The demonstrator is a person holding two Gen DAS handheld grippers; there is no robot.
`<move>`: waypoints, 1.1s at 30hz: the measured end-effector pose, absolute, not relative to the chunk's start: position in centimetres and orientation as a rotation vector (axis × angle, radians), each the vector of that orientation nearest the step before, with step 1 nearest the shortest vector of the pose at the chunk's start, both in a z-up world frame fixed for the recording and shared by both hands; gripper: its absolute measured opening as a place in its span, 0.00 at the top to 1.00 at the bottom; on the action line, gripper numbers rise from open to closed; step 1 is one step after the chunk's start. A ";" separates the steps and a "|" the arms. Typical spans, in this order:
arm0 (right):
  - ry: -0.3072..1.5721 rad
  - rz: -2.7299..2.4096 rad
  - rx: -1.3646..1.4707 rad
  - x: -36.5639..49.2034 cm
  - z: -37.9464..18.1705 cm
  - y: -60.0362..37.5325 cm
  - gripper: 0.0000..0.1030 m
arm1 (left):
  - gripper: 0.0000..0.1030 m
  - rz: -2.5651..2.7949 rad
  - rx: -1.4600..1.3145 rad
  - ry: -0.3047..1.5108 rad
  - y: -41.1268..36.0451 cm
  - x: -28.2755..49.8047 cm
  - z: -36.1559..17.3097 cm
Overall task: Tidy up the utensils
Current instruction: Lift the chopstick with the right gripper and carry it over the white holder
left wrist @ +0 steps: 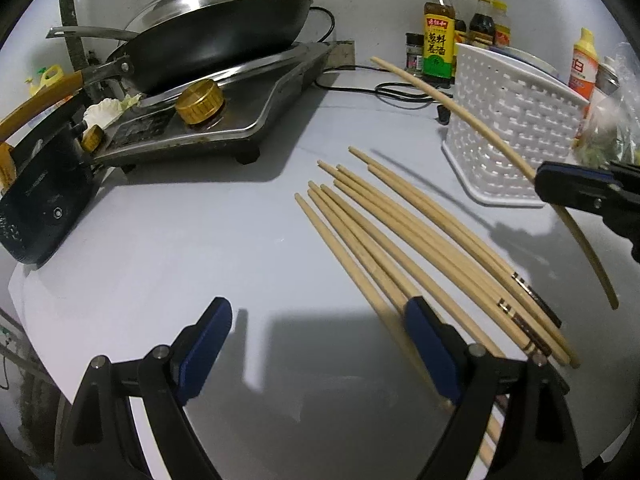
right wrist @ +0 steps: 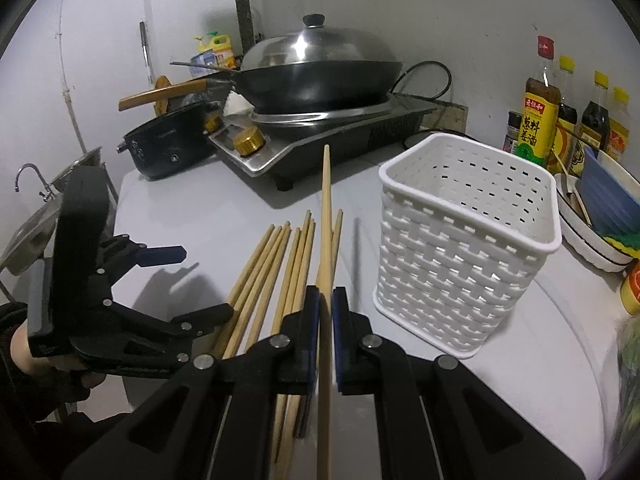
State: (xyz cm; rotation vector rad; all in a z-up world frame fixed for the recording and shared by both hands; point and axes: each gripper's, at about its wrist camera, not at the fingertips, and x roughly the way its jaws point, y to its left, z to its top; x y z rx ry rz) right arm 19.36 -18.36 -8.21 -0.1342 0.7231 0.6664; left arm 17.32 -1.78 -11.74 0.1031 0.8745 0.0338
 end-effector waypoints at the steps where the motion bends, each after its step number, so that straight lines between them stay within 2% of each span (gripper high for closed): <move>1: 0.721 0.670 -0.133 19.3 -8.2 -18.4 0.94 | 0.14 0.040 0.108 0.878 -1.8 17.3 -11.8; 13: 0.690 0.677 -0.098 19.2 -7.9 -20.2 0.94 | 0.14 0.043 0.165 0.910 -2.5 17.9 -12.2; 17: 0.680 0.671 -0.091 18.9 -7.7 -20.7 0.94 | 0.37 -0.033 0.093 0.923 -2.5 17.5 -12.2; 18: 0.678 0.668 -0.088 18.8 -7.6 -20.7 0.94 | 0.40 -0.045 0.089 0.923 -2.7 17.3 -12.2; 19: 0.678 0.665 -0.084 18.8 -7.6 -20.8 0.94 | 0.47 -0.061 0.089 0.924 -2.8 17.2 -12.1; 21: 0.678 0.661 -0.082 18.7 -7.6 -20.9 0.94 | 0.70 -0.096 0.071 0.933 -2.9 17.0 -12.0; 23: 0.677 0.659 -0.082 18.6 -7.5 -21.0 0.94 | 0.85 -0.107 0.071 0.937 -3.1 16.9 -11.9; 26: 0.674 0.659 -0.086 18.3 -7.2 -21.0 0.94 | 0.91 -0.121 0.062 0.936 -3.2 16.6 -11.9; 33: 0.663 0.661 -0.077 17.5 -6.3 -21.4 0.94 | 0.94 -0.144 0.007 0.936 -2.5 16.0 -11.9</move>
